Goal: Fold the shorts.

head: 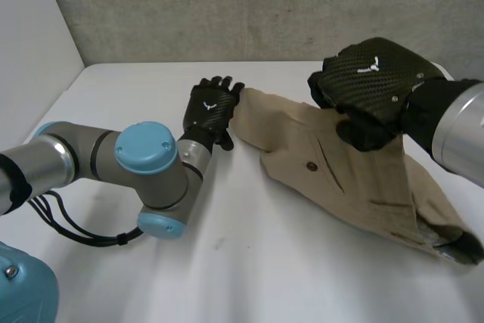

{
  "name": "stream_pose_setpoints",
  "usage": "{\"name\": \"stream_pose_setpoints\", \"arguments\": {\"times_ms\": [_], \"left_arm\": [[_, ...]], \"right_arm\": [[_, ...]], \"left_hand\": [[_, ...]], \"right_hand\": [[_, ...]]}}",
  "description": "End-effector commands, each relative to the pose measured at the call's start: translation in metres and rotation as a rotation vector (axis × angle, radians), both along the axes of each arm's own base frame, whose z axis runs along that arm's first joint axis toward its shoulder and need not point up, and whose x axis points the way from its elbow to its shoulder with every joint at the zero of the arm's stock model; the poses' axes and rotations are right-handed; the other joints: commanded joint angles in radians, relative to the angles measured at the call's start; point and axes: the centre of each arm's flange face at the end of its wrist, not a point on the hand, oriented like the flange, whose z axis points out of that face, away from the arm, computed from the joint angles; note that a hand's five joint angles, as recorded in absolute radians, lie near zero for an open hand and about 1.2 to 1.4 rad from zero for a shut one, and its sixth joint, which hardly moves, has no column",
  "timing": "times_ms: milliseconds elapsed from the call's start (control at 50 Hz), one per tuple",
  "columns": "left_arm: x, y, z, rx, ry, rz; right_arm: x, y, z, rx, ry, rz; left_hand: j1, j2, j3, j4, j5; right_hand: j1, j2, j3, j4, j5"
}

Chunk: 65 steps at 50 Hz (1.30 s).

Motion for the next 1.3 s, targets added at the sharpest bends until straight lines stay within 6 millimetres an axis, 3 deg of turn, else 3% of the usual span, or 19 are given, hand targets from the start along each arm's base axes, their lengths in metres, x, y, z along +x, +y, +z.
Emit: {"name": "stream_pose_setpoints", "arguments": {"times_ms": [20,180,260,320,360,380,400,500,560,580,600,660,680,760,860,1020,1200,1260,1300], "left_arm": [[0.002,-0.003,0.005,-0.014,0.016,0.038],[-0.004,0.002,0.002,-0.014,0.014,0.008],[-0.007,0.001,0.001,-0.020,0.016,-0.014],[-0.011,0.002,-0.003,-0.016,0.008,-0.052],[-0.012,0.001,-0.009,-0.011,-0.001,-0.078],[-0.013,-0.001,-0.012,-0.009,-0.003,-0.083],[-0.013,-0.002,-0.012,-0.010,-0.002,-0.081],[-0.012,-0.009,0.000,-0.064,-0.028,-0.046],[0.004,-0.020,0.024,-0.131,-0.077,0.035],[0.010,-0.022,0.038,-0.158,-0.080,0.060],[0.023,-0.023,0.069,-0.212,-0.075,0.096],[0.038,-0.014,0.106,-0.271,-0.062,0.127],[0.046,-0.005,0.127,-0.299,-0.044,0.135],[0.064,0.029,0.169,-0.353,-0.018,0.136],[0.087,0.070,0.189,-0.342,-0.028,0.135],[0.109,0.109,0.163,-0.205,-0.133,0.116],[0.114,0.117,0.136,-0.131,-0.252,0.118],[0.114,0.115,0.126,-0.108,-0.282,0.116],[0.115,0.112,0.118,-0.085,-0.298,0.118]], "right_arm": [[-0.003,0.007,-0.013,0.030,0.034,0.006],[-0.003,0.009,-0.014,0.034,0.035,0.009],[-0.004,0.009,-0.014,0.031,0.034,0.008],[-0.005,0.010,-0.014,0.030,0.035,0.008],[-0.005,0.011,-0.012,0.022,0.033,0.005],[-0.007,0.010,-0.009,0.014,0.029,-0.002],[-0.007,0.009,-0.008,0.011,0.028,-0.004],[-0.010,0.009,0.000,-0.023,0.021,-0.016],[-0.011,0.008,0.005,-0.054,0.020,-0.025],[-0.011,0.007,0.010,-0.078,0.017,-0.028],[-0.012,0.006,0.013,-0.089,0.018,-0.033],[-0.015,0.001,0.019,-0.118,0.014,-0.056],[-0.016,-0.001,0.021,-0.123,0.012,-0.065],[-0.020,-0.011,0.022,-0.123,0.015,-0.100],[-0.022,-0.018,0.012,-0.085,0.026,-0.119],[-0.020,-0.034,-0.018,0.016,0.051,-0.128],[-0.004,-0.070,-0.079,0.326,-0.033,-0.161],[-0.001,-0.072,-0.091,0.416,-0.063,-0.153],[-0.004,-0.075,-0.098,0.493,-0.090,-0.160]], "left_hand": [[0.008,0.013,0.011,0.015,0.004],[0.038,0.043,0.041,0.044,0.033],[0.167,0.171,0.170,0.173,0.162],[0.342,0.347,0.346,0.349,0.338],[0.661,0.666,0.665,0.668,0.657],[1.052,1.057,1.056,1.059,1.048],[1.181,1.186,1.184,1.187,1.176],[1.182,1.187,1.185,1.189,1.178],[1.182,1.187,1.185,1.189,1.178],[1.182,1.187,1.185,1.189,1.178],[1.182,1.187,1.185,1.189,1.178],[1.182,1.187,1.185,1.189,1.178],[1.182,1.187,1.185,1.189,1.178],[1.182,1.187,1.185,1.189,1.178],[1.182,1.187,1.185,1.189,1.178],[1.182,1.187,1.185,1.189,1.178],[1.182,1.187,1.185,1.189,1.178],[1.182,1.187,1.185,1.189,1.178],[1.182,1.187,1.185,1.189,1.178]], "right_hand": [[0.420,0.222,0.217,0.208,0.236],[0.420,0.222,0.217,0.208,0.236],[0.420,0.222,0.217,0.208,0.236],[0.420,0.222,0.217,0.208,0.236],[0.420,0.222,0.217,0.208,0.236],[0.420,0.222,0.217,0.208,0.236],[0.420,0.222,0.217,0.208,0.236],[0.420,0.222,0.217,0.208,0.236],[0.420,0.222,0.217,0.208,0.236],[0.420,0.222,0.217,0.208,0.236],[0.420,0.222,0.217,0.208,0.236],[0.420,0.222,0.217,0.208,0.236],[0.420,0.222,0.217,0.208,0.236],[0.420,0.222,0.217,0.208,0.236],[0.420,0.222,0.217,0.208,0.236],[0.420,0.222,0.217,0.208,0.236],[0.420,0.222,0.217,0.208,0.236],[0.420,0.222,0.217,0.208,0.236],[0.237,0.040,0.035,0.026,0.053]]}}
